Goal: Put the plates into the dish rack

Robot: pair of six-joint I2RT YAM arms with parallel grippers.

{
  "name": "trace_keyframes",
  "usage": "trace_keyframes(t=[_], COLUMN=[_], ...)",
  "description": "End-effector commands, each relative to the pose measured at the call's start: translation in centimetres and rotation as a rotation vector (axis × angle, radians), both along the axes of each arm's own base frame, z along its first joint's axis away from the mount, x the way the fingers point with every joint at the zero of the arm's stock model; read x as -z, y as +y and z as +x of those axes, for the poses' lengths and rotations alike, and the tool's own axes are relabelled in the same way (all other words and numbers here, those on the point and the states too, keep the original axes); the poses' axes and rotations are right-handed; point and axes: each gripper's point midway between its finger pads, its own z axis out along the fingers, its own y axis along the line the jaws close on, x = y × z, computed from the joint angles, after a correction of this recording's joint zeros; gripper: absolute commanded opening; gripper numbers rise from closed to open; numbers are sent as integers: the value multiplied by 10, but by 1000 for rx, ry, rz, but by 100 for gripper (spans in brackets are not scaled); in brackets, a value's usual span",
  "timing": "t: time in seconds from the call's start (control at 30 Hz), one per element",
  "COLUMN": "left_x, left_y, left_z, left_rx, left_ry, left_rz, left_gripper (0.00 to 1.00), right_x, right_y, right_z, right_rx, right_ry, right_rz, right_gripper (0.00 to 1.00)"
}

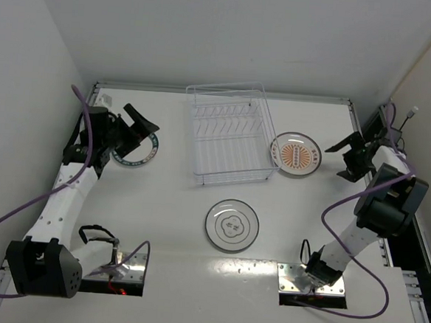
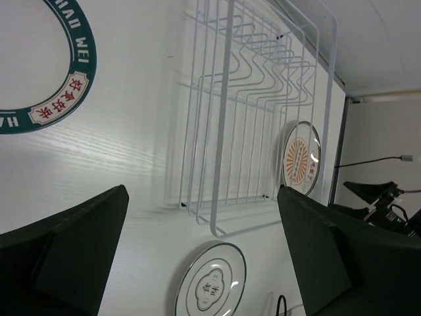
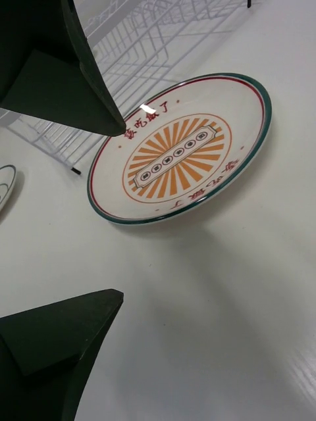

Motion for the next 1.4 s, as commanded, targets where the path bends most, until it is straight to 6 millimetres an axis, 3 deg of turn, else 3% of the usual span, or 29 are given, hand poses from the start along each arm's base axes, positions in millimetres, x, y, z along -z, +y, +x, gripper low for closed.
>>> trace_keyframes(t=[0.0,0.2,0.3,0.33,0.43,0.47,0.5,0.57,0.6,0.67,0.7,0.73,0.77,0.87,0.9,0.97,1.0,1.07,1.17,1.2,1.27,1.3,1.33,1.37], left_x=[-8,-14,-14,-14,-12,-12,-11,-11,-9,-9,-10,-7,-7,-5,-8,-4,-4,-2,1,1,-4,0,-2,1], left_y=[-3,-2,-2,-2,-1,-1,0,1,1,1,3,2,2,8,8,9,10,10,8,8,8,8,7,7], left_z=[-16,-12,-12,-12,-12,-12,-12,-12,-11,-11,-9,-10,-10,-11,-12,-15,-15,-16,-16,-16,-12,-13,-12,-11], left_rx=[58,63,67,67,59,59,64,56,56,56,48,43,43,25,25,31,23,23,33,33,32,28,35,36], left_ry=[-29,-42,-36,-36,-26,-26,-28,-28,-29,-29,-38,-27,-27,-26,-35,-16,-16,-5,3,4,-22,-10,-22,-12], left_rz=[39,48,55,55,59,59,67,71,71,71,76,68,68,69,69,77,82,81,75,75,77,68,64,64], left_gripper=[96,96,96,96,96,96,96,96,96,96,96,96,96,96,96,96,96,96,96,96,96,96,96,96], right_x=[-1,37,51,44,60,53,60,71,71,83,83,87,76,47,11,-32,-70,-152,-233,-252,-278,-282,-284,-285], right_y=[-5,20,30,33,51,54,58,73,75,80,77,72,70,45,36,19,6,-1,17,40,60,74,100,109], right_z=[8,-2,-1,11,25,32,42,42,49,42,44,41,44,53,64,76,88,105,129,135,150,154,159,159], right_rx=[-21,-22,-18,-41,-85,-100,-119,-158,-167,-169,-153,-137,-138,-98,-91,-66,-29,-4,-38,-82,-141,-176,-239,-253], right_ry=[-41,-21,5,-21,41,30,42,103,104,160,171,194,168,152,97,41,-8,-170,-366,-416,-462,-479,-508,-508], right_rz=[-34,109,138,109,170,164,184,206,206,213,199,166,154,9,-47,-207,-344,-497,-649,-682,-775,-796,-818,-835], right_gripper=[100,100,93,90,82,80,76,70,57,30,12,4,0,0,0,0,0,0,0,0,0,0,0,0])
